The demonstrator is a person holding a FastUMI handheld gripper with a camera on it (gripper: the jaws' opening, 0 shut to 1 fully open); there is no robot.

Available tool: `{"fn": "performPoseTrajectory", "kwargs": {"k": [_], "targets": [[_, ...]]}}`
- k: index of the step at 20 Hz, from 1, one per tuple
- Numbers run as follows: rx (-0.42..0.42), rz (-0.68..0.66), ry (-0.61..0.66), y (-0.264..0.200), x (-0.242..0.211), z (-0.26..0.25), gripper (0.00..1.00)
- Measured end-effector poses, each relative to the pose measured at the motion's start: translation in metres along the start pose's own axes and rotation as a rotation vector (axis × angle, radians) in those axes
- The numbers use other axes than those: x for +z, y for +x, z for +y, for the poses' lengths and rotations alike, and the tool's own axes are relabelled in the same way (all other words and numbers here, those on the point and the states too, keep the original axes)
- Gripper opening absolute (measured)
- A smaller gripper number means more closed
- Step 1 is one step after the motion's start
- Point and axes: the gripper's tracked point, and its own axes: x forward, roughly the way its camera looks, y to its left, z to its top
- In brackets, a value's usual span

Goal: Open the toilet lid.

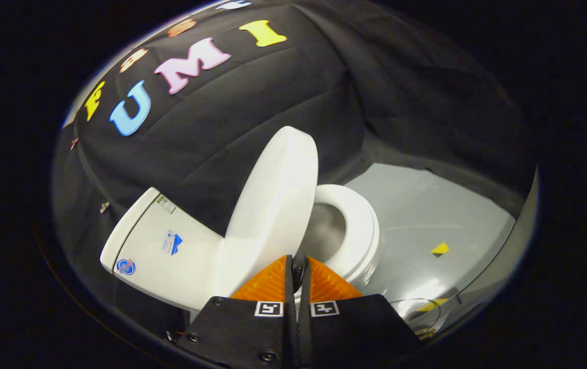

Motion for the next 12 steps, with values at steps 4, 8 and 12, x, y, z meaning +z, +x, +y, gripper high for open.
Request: {"fn": "performPoseTrajectory", "kwargs": {"k": [4,8,12], "targets": [[-0.005,-0.051,-0.138,-0.018,0.015,0.045,0.05],[0.014,-0.085,-0.211,-0.034,0.017,0.085,0.05],[0.067,-0.114,-0.264,-0.045,0.017,0.135,0.05]]}}
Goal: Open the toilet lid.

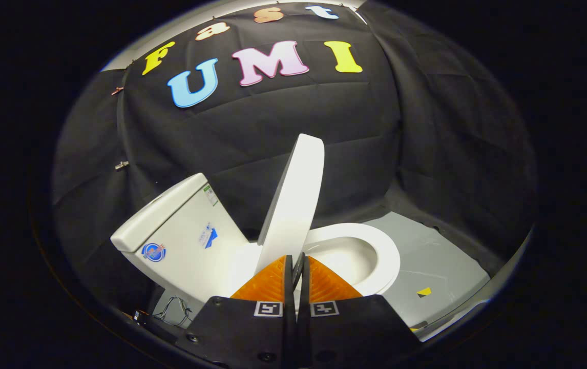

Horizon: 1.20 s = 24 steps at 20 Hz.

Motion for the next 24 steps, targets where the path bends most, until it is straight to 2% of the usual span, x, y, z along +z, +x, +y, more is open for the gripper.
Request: {"fn": "performPoseTrajectory", "kwargs": {"k": [6,14,24], "targets": [[0.105,-0.049,-0.101,-0.008,0.009,0.078,0.05],[0.228,-0.052,-0.179,-0.007,-0.003,0.164,0.05],[0.283,-0.039,-0.228,-0.002,-0.018,0.207,0.05]]}}
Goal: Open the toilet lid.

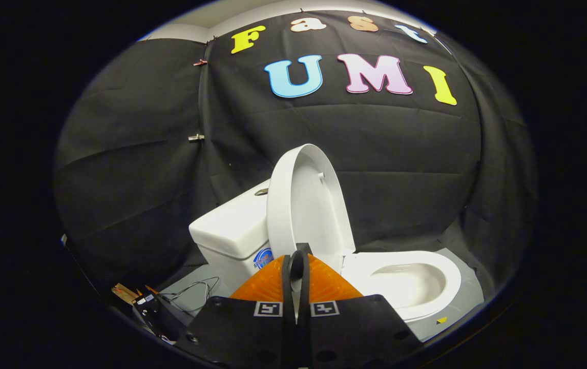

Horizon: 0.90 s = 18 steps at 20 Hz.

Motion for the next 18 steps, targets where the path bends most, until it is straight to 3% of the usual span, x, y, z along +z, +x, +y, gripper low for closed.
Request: {"fn": "performPoseTrajectory", "kwargs": {"k": [4,5,7,11,12,18], "targets": [[-0.014,-0.005,-0.006,-0.002,0.002,-0.005,0.05],[0.018,-0.001,0.008,-0.003,0.001,0.000,0.05],[0.027,-0.010,0.029,-0.008,0.003,0.001,0.18],[0.021,-0.050,0.030,-0.028,0.021,-0.005,0.96],[0.011,-0.057,0.022,-0.032,0.030,-0.009,1.00],[-0.084,-0.209,-0.016,-0.098,0.106,-0.051,0.99]]}}
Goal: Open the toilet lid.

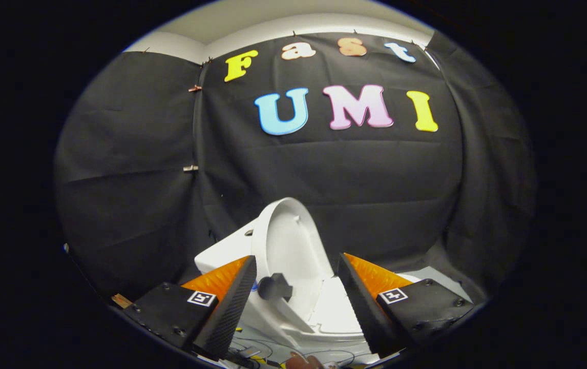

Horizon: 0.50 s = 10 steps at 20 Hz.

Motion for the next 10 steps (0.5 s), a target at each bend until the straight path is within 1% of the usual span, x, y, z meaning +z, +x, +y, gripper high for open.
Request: {"fn": "performPoseTrajectory", "kwargs": {"k": [4,8,10], "targets": [[-0.090,-0.127,-0.059,-0.042,0.063,-0.037,0.99],[-0.176,-0.189,-0.078,-0.080,0.105,-0.070,0.99],[-0.190,-0.222,-0.065,-0.100,0.121,-0.080,0.99]]}}
